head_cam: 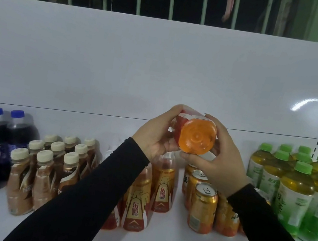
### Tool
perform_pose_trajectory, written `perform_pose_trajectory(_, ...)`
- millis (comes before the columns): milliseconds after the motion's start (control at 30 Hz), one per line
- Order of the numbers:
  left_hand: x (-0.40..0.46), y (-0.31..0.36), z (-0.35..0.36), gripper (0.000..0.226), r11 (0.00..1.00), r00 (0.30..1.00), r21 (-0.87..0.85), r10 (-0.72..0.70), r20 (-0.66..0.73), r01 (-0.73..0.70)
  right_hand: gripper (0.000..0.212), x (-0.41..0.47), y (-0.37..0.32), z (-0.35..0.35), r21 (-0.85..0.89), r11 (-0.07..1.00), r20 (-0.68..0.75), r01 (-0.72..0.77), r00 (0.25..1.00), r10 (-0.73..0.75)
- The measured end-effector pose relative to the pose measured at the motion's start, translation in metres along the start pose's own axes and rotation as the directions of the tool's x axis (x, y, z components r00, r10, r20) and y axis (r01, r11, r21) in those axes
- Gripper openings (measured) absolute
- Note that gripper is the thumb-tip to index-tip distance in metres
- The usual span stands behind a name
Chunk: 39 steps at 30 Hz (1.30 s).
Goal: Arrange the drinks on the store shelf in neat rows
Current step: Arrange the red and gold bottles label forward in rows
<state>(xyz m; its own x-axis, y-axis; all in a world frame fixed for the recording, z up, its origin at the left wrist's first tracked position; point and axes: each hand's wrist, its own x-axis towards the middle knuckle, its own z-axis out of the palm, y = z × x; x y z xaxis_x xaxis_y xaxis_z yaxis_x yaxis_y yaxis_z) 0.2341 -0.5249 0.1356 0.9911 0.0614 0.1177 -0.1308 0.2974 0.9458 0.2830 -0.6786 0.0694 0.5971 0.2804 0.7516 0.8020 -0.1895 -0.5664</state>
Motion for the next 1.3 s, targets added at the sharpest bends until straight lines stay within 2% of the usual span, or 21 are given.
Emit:
perform_pose_trajectory(100,-0.002,0.001,0.002,0.02,0.999,1.0,0.024,0.021,0.001,-0.021,0.095,0.001,-0.003,0.0,0.012,1.0,-0.009,0.011,1.0,-0.01)
perform_pose_trajectory(267,0.003,-0.002,-0.001,0.028,0.999,0.997,-0.024,-0.035,-0.066,0.033,0.095,0.0,-0.002,0.001,0.005,1.0,0.012,0.004,1.0,-0.004)
perform_pose_trajectory(367,0.007,-0.005,-0.003,0.028,0.999,0.997,-0.032,-0.017,-0.075,0.015,0.091,-0.003,-0.004,0.0,0.011,1.0,0.033,-0.005,0.999,0.005)
perform_pose_trajectory(500,0.016,-0.011,-0.007,0.052,0.995,0.991,0.055,0.092,-0.099,-0.087,0.072,-0.008,-0.006,0.0,0.169,0.982,0.066,-0.085,0.995,0.075)
perform_pose_trajectory(667,0.02,-0.024,-0.014,0.075,0.935,0.963,0.233,0.265,0.038,-0.267,0.066,-0.005,0.006,-0.001,0.233,0.952,0.119,-0.199,0.977,0.175)
perform_pose_trajectory(767,0.021,-0.032,-0.021,0.077,0.896,0.941,0.293,0.295,0.167,-0.334,0.05,0.0,0.01,-0.01,0.358,0.885,0.262,-0.298,0.942,0.211)
perform_pose_trajectory(833,0.02,-0.036,-0.024,0.075,0.887,0.928,0.302,0.283,0.242,-0.349,0.048,0.0,0.014,-0.013,0.371,0.865,0.337,-0.338,0.917,0.214)
perform_pose_trajectory(967,0.019,-0.034,-0.027,0.068,0.843,0.906,0.37,0.278,0.318,-0.389,0.052,-0.005,0.024,-0.012,0.388,0.876,0.259,-0.286,0.946,0.195)
perform_pose_trajectory(1033,0.018,-0.029,-0.025,0.065,0.778,0.892,0.455,0.299,0.338,-0.433,0.054,-0.008,0.026,-0.007,0.325,0.913,0.193,-0.246,0.963,0.19)
perform_pose_trajectory(1100,0.015,-0.025,-0.023,0.062,0.722,0.88,0.512,0.314,0.356,-0.465,0.054,-0.01,0.029,-0.002,0.193,0.964,0.116,-0.181,0.98,0.161)
perform_pose_trajectory(1200,0.013,-0.028,-0.024,0.064,0.706,0.868,0.512,0.34,0.362,-0.49,0.063,-0.011,0.04,0.002,-0.026,0.996,-0.015,-0.09,0.996,0.09)
perform_pose_trajectory(1300,0.012,-0.034,-0.03,0.066,0.685,0.85,0.511,0.352,0.393,-0.52,0.072,-0.011,0.054,0.003,-0.162,0.986,-0.097,-0.043,0.995,0.027)
